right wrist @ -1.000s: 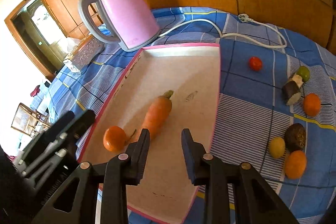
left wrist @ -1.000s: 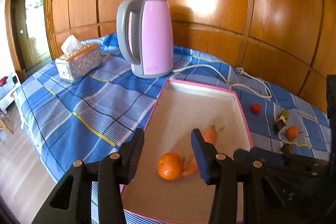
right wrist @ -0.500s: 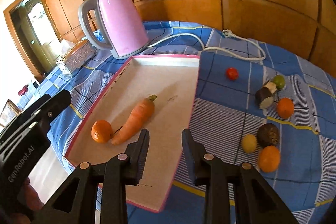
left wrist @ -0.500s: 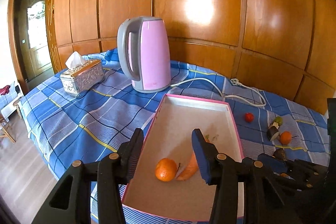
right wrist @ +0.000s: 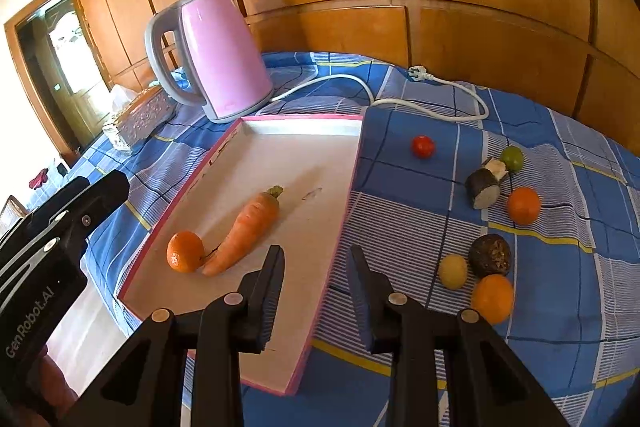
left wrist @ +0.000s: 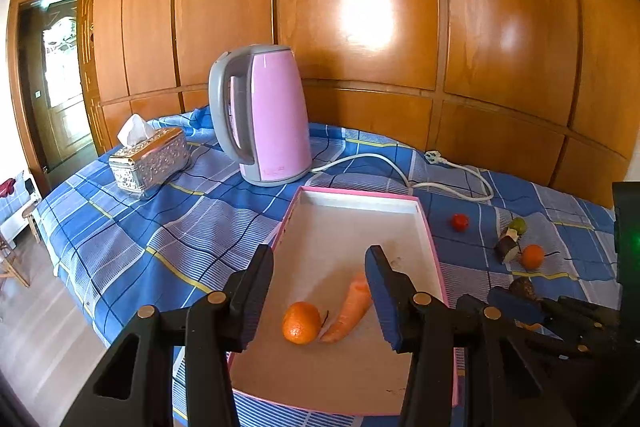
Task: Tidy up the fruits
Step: 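Withdraw both tools from the tray toward the remaining fruits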
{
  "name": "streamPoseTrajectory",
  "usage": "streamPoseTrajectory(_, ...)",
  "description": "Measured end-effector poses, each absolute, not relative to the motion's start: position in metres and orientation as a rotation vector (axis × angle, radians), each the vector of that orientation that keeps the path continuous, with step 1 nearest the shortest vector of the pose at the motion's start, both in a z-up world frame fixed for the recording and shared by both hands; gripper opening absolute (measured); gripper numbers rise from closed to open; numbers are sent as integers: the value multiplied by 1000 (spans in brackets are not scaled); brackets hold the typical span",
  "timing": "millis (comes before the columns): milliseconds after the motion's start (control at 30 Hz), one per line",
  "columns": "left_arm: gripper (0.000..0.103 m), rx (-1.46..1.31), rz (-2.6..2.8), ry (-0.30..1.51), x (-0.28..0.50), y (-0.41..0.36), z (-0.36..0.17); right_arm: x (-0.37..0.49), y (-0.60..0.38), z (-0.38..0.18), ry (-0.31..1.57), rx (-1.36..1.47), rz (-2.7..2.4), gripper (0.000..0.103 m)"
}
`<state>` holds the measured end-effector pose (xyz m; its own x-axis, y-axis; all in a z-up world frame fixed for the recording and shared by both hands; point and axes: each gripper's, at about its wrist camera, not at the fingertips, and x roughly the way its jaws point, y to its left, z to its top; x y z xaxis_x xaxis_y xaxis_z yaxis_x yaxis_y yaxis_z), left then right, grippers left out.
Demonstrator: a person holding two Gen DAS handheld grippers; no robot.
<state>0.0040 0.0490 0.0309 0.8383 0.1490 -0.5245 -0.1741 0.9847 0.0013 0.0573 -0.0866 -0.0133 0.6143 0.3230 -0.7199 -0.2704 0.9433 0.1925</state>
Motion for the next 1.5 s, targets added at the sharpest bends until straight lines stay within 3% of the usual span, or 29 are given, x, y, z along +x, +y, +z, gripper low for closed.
streamPoseTrajectory(1500, 50, 88, -117, 736, 22, -44, -18, 46, -223, -57, 910, 227, 49, 32)
